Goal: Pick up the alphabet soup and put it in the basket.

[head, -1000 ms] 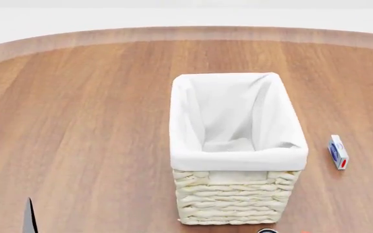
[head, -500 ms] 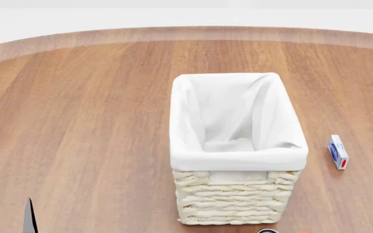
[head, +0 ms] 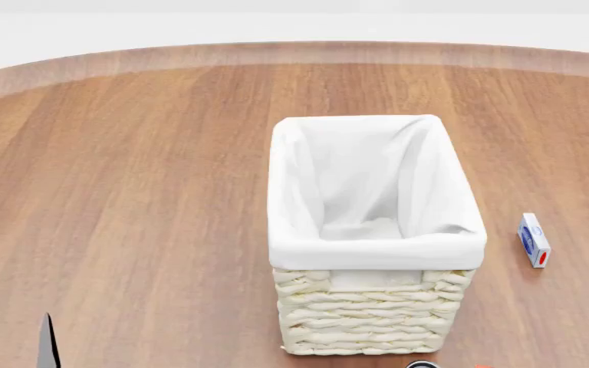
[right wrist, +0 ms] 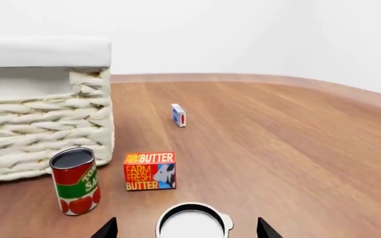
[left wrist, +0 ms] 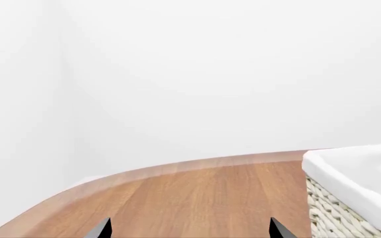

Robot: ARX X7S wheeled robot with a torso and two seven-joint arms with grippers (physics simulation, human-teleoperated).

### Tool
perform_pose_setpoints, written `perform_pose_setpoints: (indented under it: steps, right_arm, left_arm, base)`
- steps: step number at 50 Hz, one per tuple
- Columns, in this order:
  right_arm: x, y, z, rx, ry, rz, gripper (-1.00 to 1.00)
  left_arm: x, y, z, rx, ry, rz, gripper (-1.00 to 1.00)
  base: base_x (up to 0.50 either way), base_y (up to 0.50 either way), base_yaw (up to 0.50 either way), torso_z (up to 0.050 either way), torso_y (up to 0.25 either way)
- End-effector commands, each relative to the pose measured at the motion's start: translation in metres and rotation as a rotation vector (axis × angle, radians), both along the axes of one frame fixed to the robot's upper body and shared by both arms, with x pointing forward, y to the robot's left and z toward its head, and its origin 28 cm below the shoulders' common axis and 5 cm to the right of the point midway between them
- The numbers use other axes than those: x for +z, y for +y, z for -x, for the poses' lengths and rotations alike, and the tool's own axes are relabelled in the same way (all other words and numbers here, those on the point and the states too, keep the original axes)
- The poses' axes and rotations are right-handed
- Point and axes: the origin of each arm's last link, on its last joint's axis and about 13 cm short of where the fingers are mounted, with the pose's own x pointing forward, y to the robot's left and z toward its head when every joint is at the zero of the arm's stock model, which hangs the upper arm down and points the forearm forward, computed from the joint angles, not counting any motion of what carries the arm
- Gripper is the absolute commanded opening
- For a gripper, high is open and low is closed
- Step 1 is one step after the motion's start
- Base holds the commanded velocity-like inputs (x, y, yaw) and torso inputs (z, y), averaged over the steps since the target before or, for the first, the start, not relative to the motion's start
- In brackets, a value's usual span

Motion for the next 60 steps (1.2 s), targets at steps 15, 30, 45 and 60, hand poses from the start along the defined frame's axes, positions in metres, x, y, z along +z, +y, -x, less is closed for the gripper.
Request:
perform_pose_setpoints:
  steps: [15, 30, 45, 60]
  right_arm:
    - [-0.021, -0.007, -0.02, -0.045, 0.028, -0.014, 1.0]
    - [-0.029, -0.002, -0.035, -0.026, 0.04, -0.014, 1.0]
    - [-0.039, -0.007, -0.043, -0.058, 0.063, -0.03, 1.0]
    - [-0.047, -0.005, -0.046, -0.058, 0.066, -0.04, 1.0]
  left_arm:
    - [-0.001, 0.0, 0.0, 0.0, 0.004, 0.0, 1.0]
    - [-0.002, 0.0, -0.001, 0.001, 0.004, 0.003, 1.0]
    - [-0.003, 0.0, -0.001, -0.001, 0.008, 0.004, 1.0]
    - [-0.003, 0.001, -0.001, 0.0, 0.008, 0.005, 1.0]
  base:
    - [0.0, 0.0, 0.0, 0.0, 0.0]
    - [0.0, 0.0, 0.0, 0.0, 0.0]
    - [0.0, 0.0, 0.0, 0.0, 0.0]
    - [0.0, 0.0, 0.0, 0.0, 0.0]
